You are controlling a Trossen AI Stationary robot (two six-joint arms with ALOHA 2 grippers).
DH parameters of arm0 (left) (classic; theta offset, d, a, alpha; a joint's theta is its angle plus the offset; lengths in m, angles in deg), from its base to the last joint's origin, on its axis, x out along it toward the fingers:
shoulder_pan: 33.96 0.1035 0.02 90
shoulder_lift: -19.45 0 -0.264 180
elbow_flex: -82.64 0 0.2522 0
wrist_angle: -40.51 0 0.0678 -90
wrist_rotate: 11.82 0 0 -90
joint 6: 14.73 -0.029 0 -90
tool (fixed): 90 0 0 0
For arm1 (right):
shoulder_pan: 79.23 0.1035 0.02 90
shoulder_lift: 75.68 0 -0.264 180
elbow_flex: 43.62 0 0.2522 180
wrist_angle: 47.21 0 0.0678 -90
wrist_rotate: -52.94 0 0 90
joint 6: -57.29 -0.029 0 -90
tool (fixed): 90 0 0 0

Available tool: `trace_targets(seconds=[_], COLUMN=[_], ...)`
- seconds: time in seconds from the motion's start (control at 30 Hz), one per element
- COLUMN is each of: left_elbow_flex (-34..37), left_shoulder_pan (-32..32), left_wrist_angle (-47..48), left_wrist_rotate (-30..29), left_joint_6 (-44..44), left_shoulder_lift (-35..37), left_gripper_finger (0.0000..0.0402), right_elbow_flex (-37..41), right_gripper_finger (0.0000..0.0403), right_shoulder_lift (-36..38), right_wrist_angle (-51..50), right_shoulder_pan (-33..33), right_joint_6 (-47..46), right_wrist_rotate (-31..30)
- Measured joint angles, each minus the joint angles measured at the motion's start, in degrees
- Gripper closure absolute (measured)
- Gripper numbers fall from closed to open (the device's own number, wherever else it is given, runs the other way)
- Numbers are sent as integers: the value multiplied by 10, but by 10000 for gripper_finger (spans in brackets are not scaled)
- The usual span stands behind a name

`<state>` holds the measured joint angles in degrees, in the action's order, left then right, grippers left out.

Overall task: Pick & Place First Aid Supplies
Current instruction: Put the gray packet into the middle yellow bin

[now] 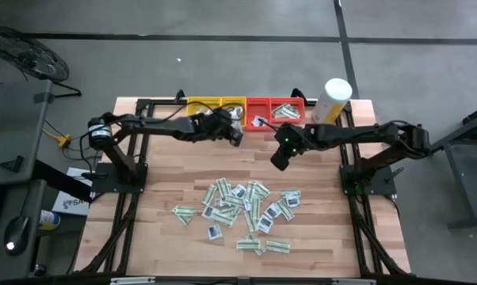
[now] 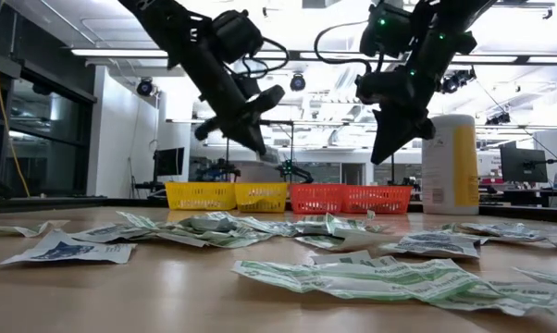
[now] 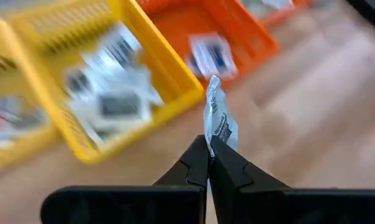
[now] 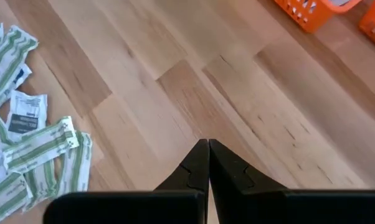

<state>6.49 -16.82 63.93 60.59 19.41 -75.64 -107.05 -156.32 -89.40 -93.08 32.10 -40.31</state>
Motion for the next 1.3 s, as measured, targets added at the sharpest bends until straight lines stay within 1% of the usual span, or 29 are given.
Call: trace_targets(seconds=[0.17,0.3,0.4,0.47,0.63,0.7,0.77,0.93,1.07,1.3], left_elbow_flex=[-22,-26,-26,-25,-25,-26,-26,-26,-26,-26], left_shoulder_pan=[23,51,72,89,119,124,131,133,133,133], left_wrist_angle=[9,16,20,28,9,-9,-8,-28,-35,-39], left_wrist_rotate=[-70,-80,-74,-50,5,14,21,20,21,23], left_joint_6=[6,32,63,80,112,123,129,129,126,96], left_shoulder_lift=[0,0,-6,-9,-31,-44,-52,-62,-62,-62], left_gripper_finger=[401,401,401,401,401,401,401,396,368,276], right_elbow_flex=[0,0,0,0,0,-1,-1,-1,-1,-1], right_gripper_finger=[402,402,402,402,402,402,401,402,400,402], right_shoulder_lift=[0,0,0,0,0,0,0,0,0,0], right_wrist_angle=[0,0,0,0,0,1,0,0,0,-4], right_shoulder_pan=[-15,-30,-44,-54,-82,-92,-102,-121,-126,-125], right_joint_6=[31,55,75,88,114,124,132,145,150,152], right_wrist_rotate=[1,1,2,2,5,10,22,47,53,57])
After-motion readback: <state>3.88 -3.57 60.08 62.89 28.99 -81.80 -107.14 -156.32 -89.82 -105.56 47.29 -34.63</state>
